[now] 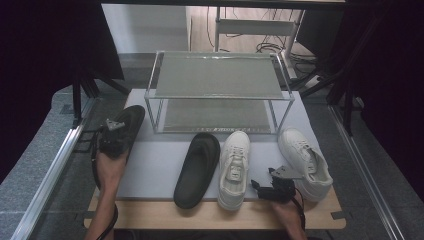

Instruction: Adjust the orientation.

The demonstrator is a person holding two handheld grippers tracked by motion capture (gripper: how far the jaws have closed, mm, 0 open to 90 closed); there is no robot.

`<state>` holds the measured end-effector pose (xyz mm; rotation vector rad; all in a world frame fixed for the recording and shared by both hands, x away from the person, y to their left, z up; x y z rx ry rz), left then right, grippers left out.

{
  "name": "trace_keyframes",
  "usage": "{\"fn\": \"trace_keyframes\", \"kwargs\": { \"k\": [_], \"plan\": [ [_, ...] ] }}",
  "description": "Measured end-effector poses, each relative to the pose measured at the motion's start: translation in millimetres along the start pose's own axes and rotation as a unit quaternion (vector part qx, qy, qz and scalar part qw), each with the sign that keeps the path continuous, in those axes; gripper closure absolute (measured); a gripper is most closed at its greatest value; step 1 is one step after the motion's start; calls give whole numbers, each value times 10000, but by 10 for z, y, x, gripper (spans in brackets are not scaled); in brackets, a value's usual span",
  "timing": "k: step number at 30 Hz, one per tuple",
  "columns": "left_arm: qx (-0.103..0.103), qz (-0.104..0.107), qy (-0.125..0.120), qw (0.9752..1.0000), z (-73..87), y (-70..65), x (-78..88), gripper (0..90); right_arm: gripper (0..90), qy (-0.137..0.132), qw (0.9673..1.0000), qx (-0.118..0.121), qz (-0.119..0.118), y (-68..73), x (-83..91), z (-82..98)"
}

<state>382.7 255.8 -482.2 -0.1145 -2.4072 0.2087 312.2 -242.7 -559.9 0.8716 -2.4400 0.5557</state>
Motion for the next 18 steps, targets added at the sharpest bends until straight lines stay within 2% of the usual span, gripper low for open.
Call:
{"fn": "trace_keyframes", "kwargs": {
  "k": [10, 18],
  "plan": [
    [-79, 85, 46, 9999, 208, 53, 288, 829, 150, -1, 10000, 1, 3, 0, -1, -1],
    [-317, 268, 59, 9991, 383, -61, 503, 828, 150, 0, 10000, -2, 5, 0, -2, -2]
  ]
}}
Point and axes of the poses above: each handheld gripper's, and its own axes: x roughly backward along the jaws, z roughly out of its underside, y roughly to its left, the point moved 4 cm from there along -x, roughly forward along the jaws, and after that the axes turned 15 degrees about x, right-handed, at the moved point
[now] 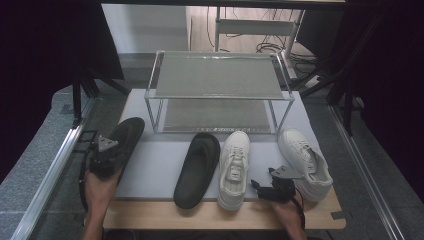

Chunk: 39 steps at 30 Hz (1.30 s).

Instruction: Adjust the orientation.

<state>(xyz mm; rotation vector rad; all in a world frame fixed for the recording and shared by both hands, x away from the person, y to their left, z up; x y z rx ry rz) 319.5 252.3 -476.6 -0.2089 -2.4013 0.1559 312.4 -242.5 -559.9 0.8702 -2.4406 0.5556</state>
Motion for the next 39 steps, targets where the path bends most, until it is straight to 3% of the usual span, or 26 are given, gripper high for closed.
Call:
{"fn": "trace_keyframes", "kwargs": {
  "k": [12, 20, 29, 39],
  "plan": [
    [-246, 163, -18, 9996, 212, -183, 261, 829, 150, 0, 10000, 1, 3, 0, 0, 0],
    [-400, 438, -58, 9982, 308, -368, 359, 828, 149, 12, 10000, 6, 15, 0, 0, 0],
    [-585, 625, -55, 9963, 289, -626, 237, 827, 150, 9, 10000, 4, 12, -1, 0, 0],
    [-762, 797, -37, 9939, 157, -876, -34, 827, 150, -3, 10000, -2, -3, 0, 0, 0]
  ]
}}
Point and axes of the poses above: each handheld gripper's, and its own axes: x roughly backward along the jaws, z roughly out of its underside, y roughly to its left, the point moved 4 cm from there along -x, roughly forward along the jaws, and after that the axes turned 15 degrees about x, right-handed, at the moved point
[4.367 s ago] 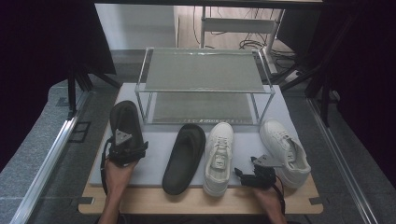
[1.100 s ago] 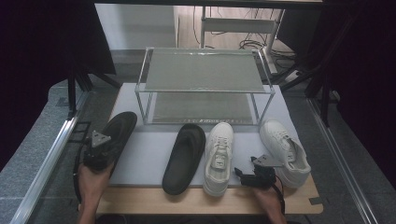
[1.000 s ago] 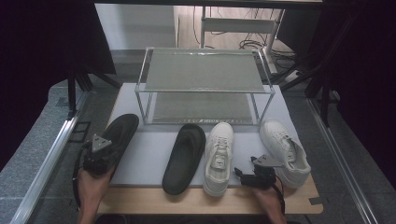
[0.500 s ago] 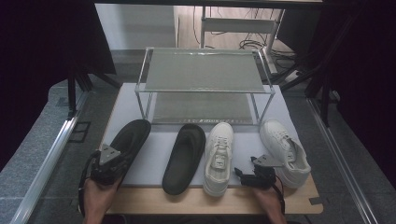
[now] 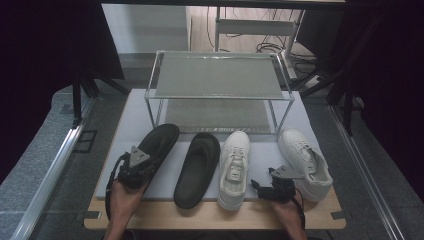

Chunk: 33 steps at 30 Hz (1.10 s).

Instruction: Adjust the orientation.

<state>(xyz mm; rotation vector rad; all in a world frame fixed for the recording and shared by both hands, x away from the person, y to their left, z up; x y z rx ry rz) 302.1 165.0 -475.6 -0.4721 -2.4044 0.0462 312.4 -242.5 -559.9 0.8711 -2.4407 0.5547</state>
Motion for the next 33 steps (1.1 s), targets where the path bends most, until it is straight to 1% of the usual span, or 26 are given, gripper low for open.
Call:
{"fn": "trace_keyframes", "kwargs": {
  "k": [6, 15, 23, 31, 33],
  "plan": [
    [-1, -9, -97, 10000, -131, -59, -164, 827, 150, -2, 10000, -2, -1, 0, 0, 0],
    [25, 5, -134, 9999, -305, -131, -437, 826, 150, -1, 10000, -1, -1, 0, 0, 0],
    [52, -149, -209, 9997, -492, -143, -699, 826, 149, -1, 10000, -2, -1, 0, 0, 0],
    [154, -318, -328, 9988, -641, -112, -945, 821, 150, -2, 10000, -3, -3, 0, 0, 0],
    [189, -318, -314, 9988, -671, -106, -1008, 821, 150, -1, 10000, -3, -2, -1, 0, 0]
  ]
}}
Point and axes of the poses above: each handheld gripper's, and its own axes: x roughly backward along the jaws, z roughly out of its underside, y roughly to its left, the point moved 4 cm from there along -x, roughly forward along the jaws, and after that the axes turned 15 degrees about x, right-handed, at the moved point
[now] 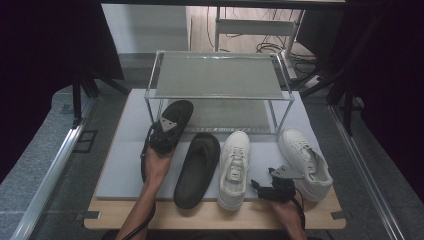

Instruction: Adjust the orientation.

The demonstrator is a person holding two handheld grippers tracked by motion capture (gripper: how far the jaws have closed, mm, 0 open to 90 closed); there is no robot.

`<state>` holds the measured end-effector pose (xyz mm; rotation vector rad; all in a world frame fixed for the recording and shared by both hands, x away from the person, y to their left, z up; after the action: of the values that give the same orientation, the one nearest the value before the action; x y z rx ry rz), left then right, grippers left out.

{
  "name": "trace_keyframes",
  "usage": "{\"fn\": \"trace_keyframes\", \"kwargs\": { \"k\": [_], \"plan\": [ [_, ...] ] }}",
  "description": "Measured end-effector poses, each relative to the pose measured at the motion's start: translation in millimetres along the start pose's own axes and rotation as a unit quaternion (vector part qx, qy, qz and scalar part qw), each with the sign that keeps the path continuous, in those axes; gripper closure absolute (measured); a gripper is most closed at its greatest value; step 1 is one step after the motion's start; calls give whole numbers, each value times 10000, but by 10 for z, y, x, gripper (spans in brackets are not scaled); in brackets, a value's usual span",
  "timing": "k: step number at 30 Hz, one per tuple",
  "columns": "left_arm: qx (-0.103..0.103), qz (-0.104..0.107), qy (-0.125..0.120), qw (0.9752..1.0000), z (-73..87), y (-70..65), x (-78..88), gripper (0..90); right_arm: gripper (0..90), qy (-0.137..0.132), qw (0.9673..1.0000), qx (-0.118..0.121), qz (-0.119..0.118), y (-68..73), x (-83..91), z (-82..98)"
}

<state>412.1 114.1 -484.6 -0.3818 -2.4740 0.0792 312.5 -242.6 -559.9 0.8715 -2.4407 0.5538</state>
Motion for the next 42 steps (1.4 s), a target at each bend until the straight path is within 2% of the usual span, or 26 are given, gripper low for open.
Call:
{"fn": "trace_keyframes", "kwargs": {
  "k": [7, 16, 18, 22, 23, 24, 26, 30, 33, 38, 42],
  "plan": [
    [99, -183, 106, 9997, -55, 24, -258, 819, 150, -2, 10000, -1, -1, -1, 0, 0],
    [-27, -477, 168, 9987, -66, 34, -544, 815, 150, 0, 10000, -5, -3, 0, 0, 1],
    [-151, -579, 263, 9979, -77, 25, -588, 813, 150, -13, 10000, -13, 0, 1, -1, 1],
    [-203, -585, 333, 9975, -96, -2, -658, 803, 150, -13, 10000, -14, -1, 0, -1, 1],
    [-205, -555, 346, 9976, -98, -6, -662, 741, 150, -15, 10000, -15, -1, 0, -1, 1],
    [-241, -528, 371, 9976, -103, -11, -658, 684, 150, -15, 10000, -15, -2, 0, -1, 1],
    [-330, -504, 388, 9974, -109, -23, -623, 676, 150, -15, 10000, -15, -2, 0, -1, 1],
    [-190, -268, 299, 9990, -90, -20, -487, 641, 150, -14, 10000, -14, -1, 0, -1, 1],
    [-158, -227, 287, 9992, -40, 23, -356, 622, 150, -6, 10000, 7, -2, -2, 0, 1],
    [70, -74, 213, 9997, 40, 125, -124, 604, 150, -2, 10000, -4, -3, -1, 0, 0],
    [330, 155, 130, 9992, 123, 198, 97, 597, 150, -1, 10000, -3, -3, 0, 0, 0]
  ]
}}
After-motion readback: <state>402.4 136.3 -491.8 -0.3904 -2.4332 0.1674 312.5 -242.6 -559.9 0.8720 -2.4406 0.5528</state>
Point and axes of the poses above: each handheld gripper's, and its own axes: x roughly backward along the jaws, z roughly out of its underside, y roughly to its left, the point moved 4 cm from there along -x, roughly forward along the jaws, and after that the axes turned 15 degrees about x, right-handed, at the moved point
